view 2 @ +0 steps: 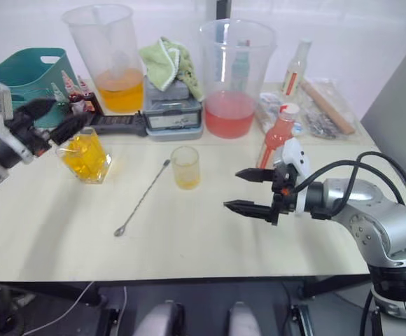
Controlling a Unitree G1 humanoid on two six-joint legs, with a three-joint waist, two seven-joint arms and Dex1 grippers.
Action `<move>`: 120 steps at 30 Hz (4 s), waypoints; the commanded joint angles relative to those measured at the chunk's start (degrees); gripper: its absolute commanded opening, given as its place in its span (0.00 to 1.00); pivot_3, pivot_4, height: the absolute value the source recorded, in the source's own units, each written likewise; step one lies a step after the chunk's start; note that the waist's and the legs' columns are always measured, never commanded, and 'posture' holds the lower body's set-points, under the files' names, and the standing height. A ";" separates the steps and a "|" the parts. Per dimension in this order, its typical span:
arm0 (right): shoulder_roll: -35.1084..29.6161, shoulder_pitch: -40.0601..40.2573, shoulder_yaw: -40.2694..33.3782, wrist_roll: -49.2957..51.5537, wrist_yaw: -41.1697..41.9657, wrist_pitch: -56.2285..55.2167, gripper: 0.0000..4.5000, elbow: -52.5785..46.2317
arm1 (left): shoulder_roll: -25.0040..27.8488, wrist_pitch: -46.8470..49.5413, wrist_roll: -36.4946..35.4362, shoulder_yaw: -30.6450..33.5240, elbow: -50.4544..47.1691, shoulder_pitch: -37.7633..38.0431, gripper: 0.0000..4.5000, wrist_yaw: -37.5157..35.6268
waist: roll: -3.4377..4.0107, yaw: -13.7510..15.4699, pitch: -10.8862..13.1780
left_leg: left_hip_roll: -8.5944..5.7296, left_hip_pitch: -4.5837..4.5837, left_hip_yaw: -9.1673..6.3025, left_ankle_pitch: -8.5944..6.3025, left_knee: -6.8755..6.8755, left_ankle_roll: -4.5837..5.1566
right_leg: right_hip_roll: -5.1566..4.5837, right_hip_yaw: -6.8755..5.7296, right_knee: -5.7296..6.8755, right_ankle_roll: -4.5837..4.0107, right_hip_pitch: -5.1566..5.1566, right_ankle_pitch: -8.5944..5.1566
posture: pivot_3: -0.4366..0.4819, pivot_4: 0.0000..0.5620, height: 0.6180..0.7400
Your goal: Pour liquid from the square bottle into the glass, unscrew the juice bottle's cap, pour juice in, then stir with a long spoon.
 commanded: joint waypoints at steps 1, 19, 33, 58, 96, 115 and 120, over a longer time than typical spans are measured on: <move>-0.80 1.96 -3.84 -0.43 -1.64 -0.80 1.00 -1.00 | -0.36 2.24 -6.30 3.59 -7.45 5.30 0.99 -2.71 | 0.03 0.01 -0.01 | 0.06 0.03 0.03 0.00 -0.07 0.00 | 0.03 0.00 -0.09 0.00 0.02 0.00 | 0.48 0.27 1.00; 4.42 15.73 -16.51 -6.67 -13.70 -9.73 1.00 2.29 | -1.03 -17.68 0.53 -3.49 -2.27 16.84 0.99 -20.43 | 0.12 0.62 -0.03 | 0.47 0.68 0.31 -0.02 -0.23 0.01 | 0.19 -0.01 -0.81 -0.05 0.89 0.00 | 0.48 0.27 1.00; 9.55 -15.90 -6.72 -19.36 -14.07 -21.36 1.00 36.79 | -3.41 -16.86 -2.85 3.07 -12.43 23.87 0.99 -14.41 | 0.30 -0.06 0.01 | 0.49 0.78 0.53 -0.03 -0.54 0.02 | 0.13 0.10 -0.84 -0.09 0.76 0.03 | 0.48 0.27 1.00; 13.68 -29.27 -5.13 -26.42 -8.78 -32.95 0.50 58.23 | -3.51 -18.14 -1.86 2.35 -14.97 26.46 1.00 -9.79 | 0.34 -0.23 0.04 | 0.53 0.99 0.75 -0.03 -0.91 0.01 | 0.12 0.15 -0.96 -0.14 0.74 0.06 | 0.48 0.27 1.00; 13.81 -9.30 -5.48 -7.08 -10.48 -6.49 0.32 0.27 | -2.41 -21.14 1.07 -7.13 -6.11 16.73 1.00 -17.36 | 0.50 0.14 0.13 | 0.59 0.44 1.01 -0.02 -1.04 0.01 | 0.05 0.19 -0.78 -0.20 -0.09 0.10 | 0.48 0.27 1.00; 29.35 12.18 4.97 -10.57 -46.72 5.59 0.32 -30.31 | -3.16 -21.19 1.39 -15.51 1.90 7.48 1.00 -25.16 | 0.48 -0.11 0.12 | 0.58 0.54 0.99 0.03 -0.98 -0.07 | 0.09 0.15 -0.50 -0.20 -0.11 0.10 | 0.48 0.27 1.00; 30.44 12.89 5.82 -8.46 -48.96 8.45 0.32 -31.70 | -2.82 -20.55 1.36 -15.98 2.42 6.47 1.00 -26.29 | 0.46 -0.20 0.11 | 0.58 0.59 0.99 0.03 -0.97 -0.07 | 0.11 0.15 -0.50 -0.20 -0.08 0.10 | 0.48 0.27 1.00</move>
